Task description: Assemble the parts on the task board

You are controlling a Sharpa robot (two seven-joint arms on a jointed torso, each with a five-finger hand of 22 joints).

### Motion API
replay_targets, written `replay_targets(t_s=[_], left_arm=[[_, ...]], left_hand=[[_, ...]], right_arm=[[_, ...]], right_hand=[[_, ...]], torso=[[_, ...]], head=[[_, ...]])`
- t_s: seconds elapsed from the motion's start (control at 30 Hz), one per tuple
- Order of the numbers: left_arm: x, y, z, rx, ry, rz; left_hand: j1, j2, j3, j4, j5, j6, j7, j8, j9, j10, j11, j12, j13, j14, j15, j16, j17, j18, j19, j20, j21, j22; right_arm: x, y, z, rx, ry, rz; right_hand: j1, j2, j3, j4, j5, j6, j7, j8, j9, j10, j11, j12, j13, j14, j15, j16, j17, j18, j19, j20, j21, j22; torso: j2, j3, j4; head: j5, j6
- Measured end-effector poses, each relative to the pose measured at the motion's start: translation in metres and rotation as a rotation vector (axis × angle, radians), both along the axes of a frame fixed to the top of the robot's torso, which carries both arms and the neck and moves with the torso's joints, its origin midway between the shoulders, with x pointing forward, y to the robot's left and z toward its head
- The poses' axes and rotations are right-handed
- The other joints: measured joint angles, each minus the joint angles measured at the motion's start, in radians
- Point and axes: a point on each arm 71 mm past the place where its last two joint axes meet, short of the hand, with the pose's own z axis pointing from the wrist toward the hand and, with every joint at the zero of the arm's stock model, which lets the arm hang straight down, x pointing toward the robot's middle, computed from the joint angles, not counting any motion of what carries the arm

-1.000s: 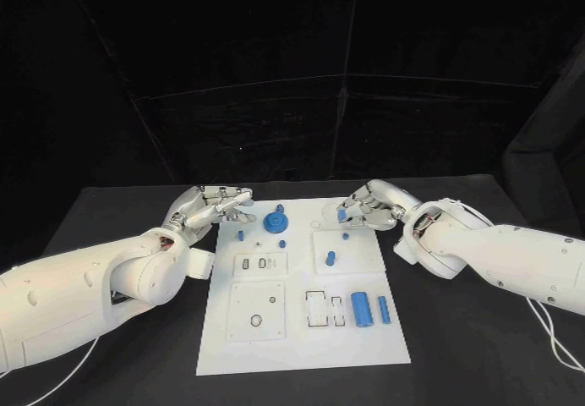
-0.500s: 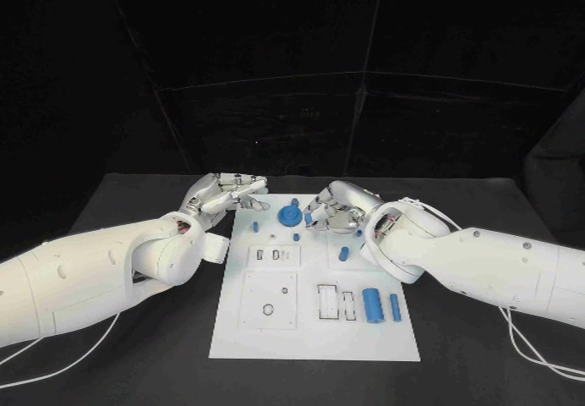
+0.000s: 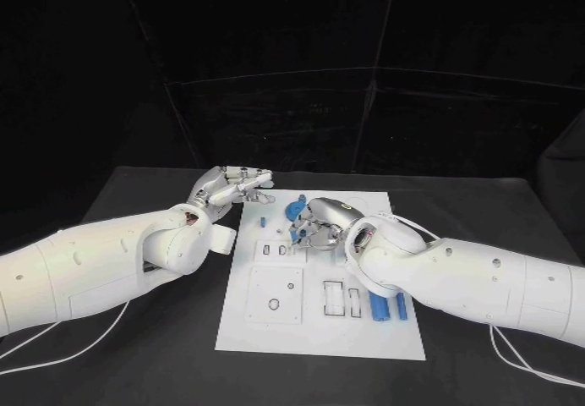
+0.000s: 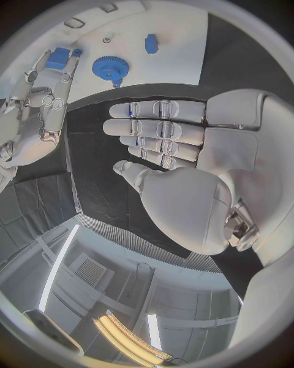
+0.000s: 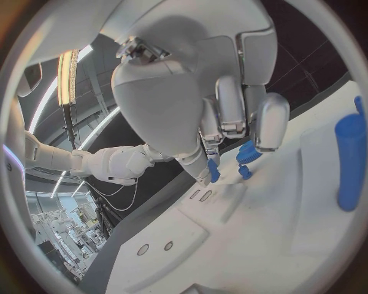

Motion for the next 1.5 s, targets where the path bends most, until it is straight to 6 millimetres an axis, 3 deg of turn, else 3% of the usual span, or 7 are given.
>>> replay_targets(t_s=[0.2,0.7,1.13,1.37,1.5], left_arm=[[0.0,-0.001,0.0,-0.001,0.001,0.0],[-0.001,-0.004,0.0,-0.006,0.003,-0.007],[0.0,-0.003,0.0,-0.005,0.004,-0.004],[0.0,-0.003,0.0,-0.005,0.004,-0.004],[0.0,-0.003,0.0,-0.005,0.004,-0.004]], left_hand=[[0.0,0.0,0.0,0.0,0.0,0.0,0.0,0.0,0.0,0.0,0.0,0.0,0.0,0.0,0.0,0.0,0.002,0.0,0.0,0.0,0.0,-0.001],[0.0,0.0,0.003,-0.003,0.0,0.0,0.0,0.0,0.0,0.0,0.0,0.0,0.0,0.0,0.0,0.0,0.001,0.0,0.0,0.0,0.0,-0.001],[0.0,0.0,0.003,-0.003,0.0,0.0,0.0,0.0,0.0,0.0,0.0,0.0,0.0,0.0,0.0,0.0,0.002,0.0,0.0,0.0,0.0,-0.001],[0.0,0.0,0.003,-0.003,0.0,0.0,0.0,0.0,0.0,0.0,0.0,0.0,0.0,-0.004,-0.004,0.0,0.002,0.0,0.0,0.0,0.0,-0.001],[0.0,0.0,0.003,-0.003,0.0,0.0,0.0,0.0,0.0,0.0,0.0,0.0,0.0,-0.004,-0.004,0.0,0.002,0.0,0.0,0.0,0.0,-0.001]], right_arm=[[-0.003,0.007,-0.004,-0.023,-0.002,0.01],[-0.005,0.012,-0.011,-0.07,0.011,0.027],[-0.004,0.014,-0.011,-0.09,0.007,0.038],[-0.005,0.014,-0.014,-0.1,0.014,0.039],[-0.006,0.013,-0.015,-0.106,0.019,0.038]], right_hand=[[-0.008,-0.008,0.002,0.002,0.0,0.001,-0.001,0.0,0.0,0.0,0.0,0.001,-0.02,0.0,0.0,0.0,0.0,0.0,0.0,0.0,0.0,0.0],[-0.021,-0.012,0.008,0.002,-0.002,0.001,-0.002,-0.001,0.0,0.0,0.0,0.006,-0.049,0.0,0.0,0.0,0.0,0.0,0.0,0.0,0.0,-0.008],[-0.033,-0.024,0.016,-0.001,-0.003,0.0,-0.003,-0.004,-0.001,0.0,0.0,-0.001,-0.064,0.0,0.0,0.0,0.001,0.0,0.0,0.0,0.0,-0.014],[-0.057,-0.041,0.025,0.0,-0.002,-0.035,0.017,-0.023,-0.007,-0.015,0.015,-0.018,-0.083,0.0,0.0,0.0,0.001,0.0,-0.004,0.004,-0.006,-0.022],[-0.064,-0.046,0.03,-0.003,0.007,-0.046,0.017,-0.027,-0.009,-0.02,0.02,-0.025,-0.093,0.0,0.0,0.0,0.001,0.0,-0.007,0.007,-0.006,-0.025]], torso=[[0.0,0.0005,-0.0006],[0.0,0.0003,0.0001],[0.0,0.0018,-0.0006],[0.0,0.002,-0.0006],[0.0,0.0019,-0.0006]], head=[[0.01,-0.003],[0.018,-0.013],[0.017,-0.019],[0.017,-0.02],[0.014,-0.02]])
